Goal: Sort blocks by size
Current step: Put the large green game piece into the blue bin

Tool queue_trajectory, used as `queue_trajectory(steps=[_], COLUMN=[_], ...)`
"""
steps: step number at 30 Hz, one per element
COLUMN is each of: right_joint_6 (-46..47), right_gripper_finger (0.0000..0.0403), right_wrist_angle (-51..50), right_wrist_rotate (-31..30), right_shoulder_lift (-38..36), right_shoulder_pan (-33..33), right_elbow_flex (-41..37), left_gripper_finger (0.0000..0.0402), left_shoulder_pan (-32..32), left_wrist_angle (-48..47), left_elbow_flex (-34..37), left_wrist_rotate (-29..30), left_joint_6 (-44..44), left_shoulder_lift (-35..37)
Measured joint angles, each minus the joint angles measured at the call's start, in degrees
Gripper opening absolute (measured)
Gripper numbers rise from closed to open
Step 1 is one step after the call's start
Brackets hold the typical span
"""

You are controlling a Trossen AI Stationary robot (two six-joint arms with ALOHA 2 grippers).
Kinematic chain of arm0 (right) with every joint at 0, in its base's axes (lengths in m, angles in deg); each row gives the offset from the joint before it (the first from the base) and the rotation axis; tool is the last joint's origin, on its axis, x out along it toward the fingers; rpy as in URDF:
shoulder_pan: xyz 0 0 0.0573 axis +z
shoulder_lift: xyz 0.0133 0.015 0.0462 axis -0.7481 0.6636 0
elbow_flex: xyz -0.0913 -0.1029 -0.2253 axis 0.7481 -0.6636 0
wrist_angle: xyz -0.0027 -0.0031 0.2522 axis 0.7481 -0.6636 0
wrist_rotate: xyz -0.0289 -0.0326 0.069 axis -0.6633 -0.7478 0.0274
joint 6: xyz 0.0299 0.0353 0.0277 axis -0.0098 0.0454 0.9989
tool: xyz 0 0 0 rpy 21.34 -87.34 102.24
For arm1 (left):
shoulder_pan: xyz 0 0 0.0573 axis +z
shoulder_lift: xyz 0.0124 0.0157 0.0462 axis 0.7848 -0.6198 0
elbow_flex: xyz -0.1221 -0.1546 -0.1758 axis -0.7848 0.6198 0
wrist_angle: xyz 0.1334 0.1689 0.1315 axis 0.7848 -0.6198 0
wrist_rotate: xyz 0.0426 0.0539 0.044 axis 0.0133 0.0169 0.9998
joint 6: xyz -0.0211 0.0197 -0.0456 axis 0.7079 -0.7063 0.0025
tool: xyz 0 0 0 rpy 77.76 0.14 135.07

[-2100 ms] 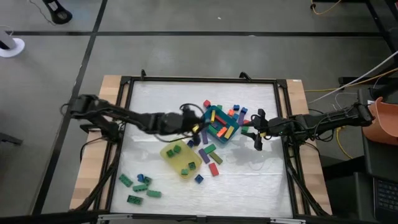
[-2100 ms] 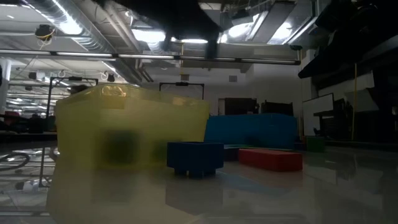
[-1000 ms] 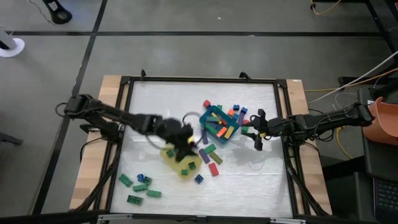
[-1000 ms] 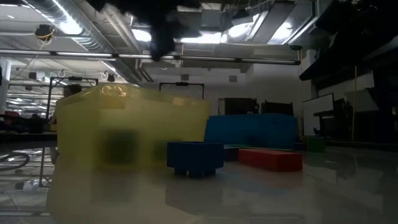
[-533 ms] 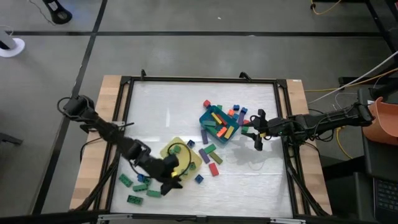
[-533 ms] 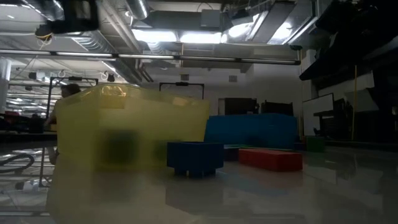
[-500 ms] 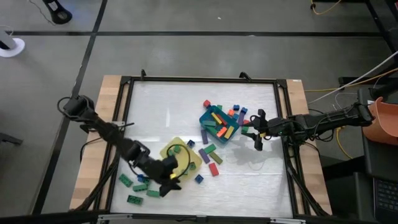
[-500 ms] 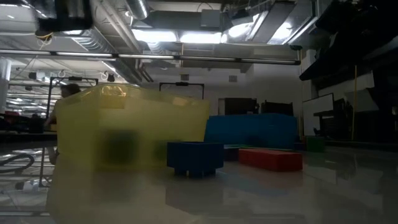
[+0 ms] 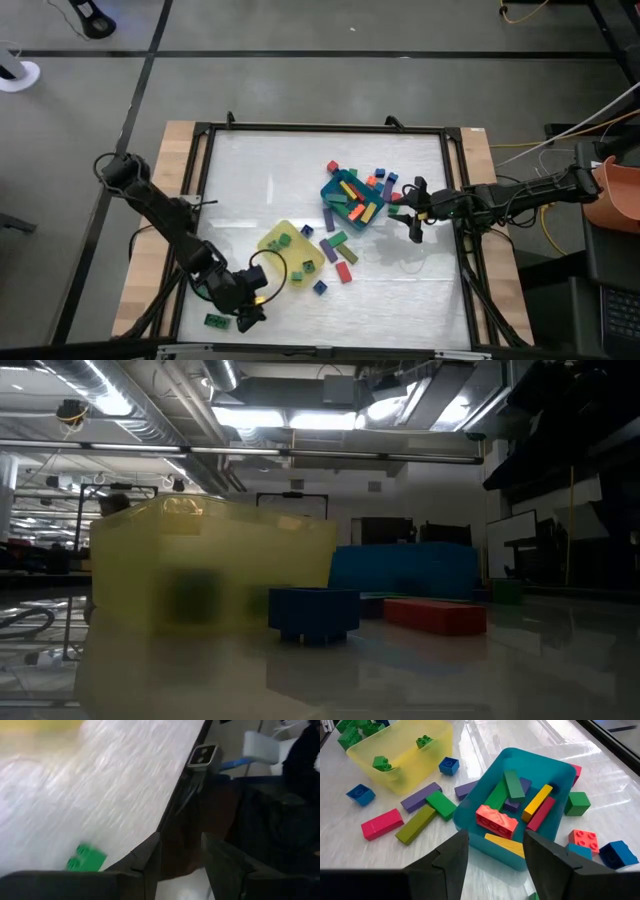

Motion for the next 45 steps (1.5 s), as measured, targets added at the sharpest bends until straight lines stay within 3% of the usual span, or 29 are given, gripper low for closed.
queue_trajectory(steps=[13, 20, 26, 45], right_joint_6=[0.00, 0.00, 0.01, 0.00], right_gripper_finger=[0.0189, 0.0189, 0.0189, 0.0189], right_wrist_angle=[0.02, 0.39, 0.50, 0.62], right_wrist_rotate=[0.00, -0.41, -0.51, -0.60], right_shoulder_lift=[0.00, 0.00, 0.00, 0.00], right_shoulder_pan=[0.00, 0.00, 0.01, 0.01], right_elbow_flex=[0.00, 0.00, 0.00, 0.00], left_gripper_finger=[0.0127, 0.0127, 0.0127, 0.0127], left_shoulder_pan=[-2.14, -2.27, -3.53, -4.50], left_wrist_angle=[-5.45, -17.71, -19.17, -20.12], left_elbow_flex=[-1.35, -7.78, -9.58, -9.60], left_wrist_rotate=[-2.06, -1.92, -0.08, 0.98], left_joint_6=[-6.88, -12.65, -17.12, -17.76], left_shoulder_lift=[-7.87, -11.80, -14.59, -20.64])
